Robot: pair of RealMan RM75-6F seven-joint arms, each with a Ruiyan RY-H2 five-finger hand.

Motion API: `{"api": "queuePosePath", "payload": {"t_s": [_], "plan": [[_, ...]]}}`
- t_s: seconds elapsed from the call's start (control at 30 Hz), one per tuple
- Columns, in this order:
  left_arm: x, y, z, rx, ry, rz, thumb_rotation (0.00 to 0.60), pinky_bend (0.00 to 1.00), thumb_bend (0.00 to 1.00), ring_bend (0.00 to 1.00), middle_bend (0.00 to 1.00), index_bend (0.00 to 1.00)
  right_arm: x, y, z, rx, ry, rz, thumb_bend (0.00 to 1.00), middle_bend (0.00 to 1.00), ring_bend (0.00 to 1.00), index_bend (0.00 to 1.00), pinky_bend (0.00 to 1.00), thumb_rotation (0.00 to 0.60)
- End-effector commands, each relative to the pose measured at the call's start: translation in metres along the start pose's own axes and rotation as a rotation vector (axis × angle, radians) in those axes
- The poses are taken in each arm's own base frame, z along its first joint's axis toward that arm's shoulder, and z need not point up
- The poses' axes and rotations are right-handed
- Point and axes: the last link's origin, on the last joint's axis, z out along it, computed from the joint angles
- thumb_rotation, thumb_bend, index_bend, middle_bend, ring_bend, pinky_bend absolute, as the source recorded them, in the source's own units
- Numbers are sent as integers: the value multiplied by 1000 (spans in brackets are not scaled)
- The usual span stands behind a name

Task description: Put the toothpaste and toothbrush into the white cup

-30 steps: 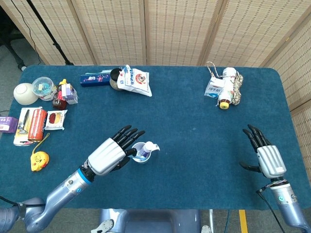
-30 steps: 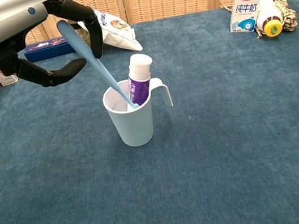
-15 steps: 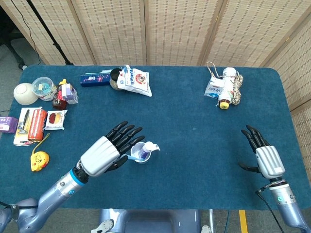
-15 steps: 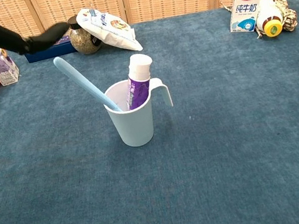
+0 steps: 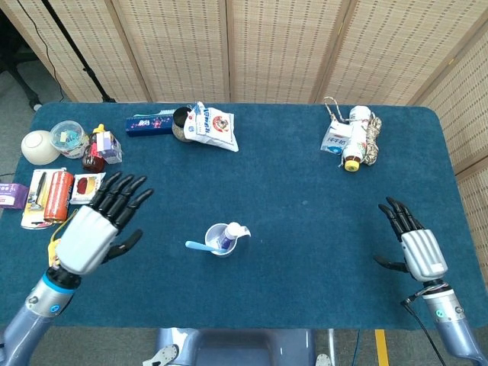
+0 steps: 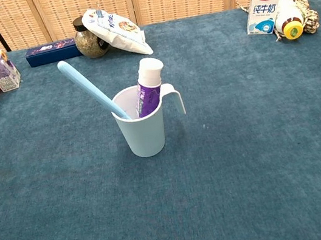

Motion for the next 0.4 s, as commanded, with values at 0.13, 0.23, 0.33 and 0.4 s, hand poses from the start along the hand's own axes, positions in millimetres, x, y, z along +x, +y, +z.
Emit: {"api": "queuePosePath", "payload": {"t_s": [0.13, 0.23, 0.33, 0.4], "plan": [[-22, -60, -97, 324, -92, 54, 600, 0, 249, 0, 0, 0, 2, -3, -2, 4, 24, -49, 0, 0, 0, 0, 122, 600], [-29, -69, -132, 459, -158, 45, 600, 0, 249, 0, 0, 0, 5, -3, -5, -13, 45, -118, 0, 0, 0, 0, 23, 600], [-32, -72, -151, 541, -187, 41, 600, 0, 249, 0, 0, 0, 8, -7, -9, -22, 54, -145, 0, 0, 0, 0, 0, 600], [-33, -73, -155, 560, -209, 40, 600, 0, 249, 0, 0, 0, 9, -8, -11, -19, 67, -161, 0, 0, 0, 0, 0, 600]]}}
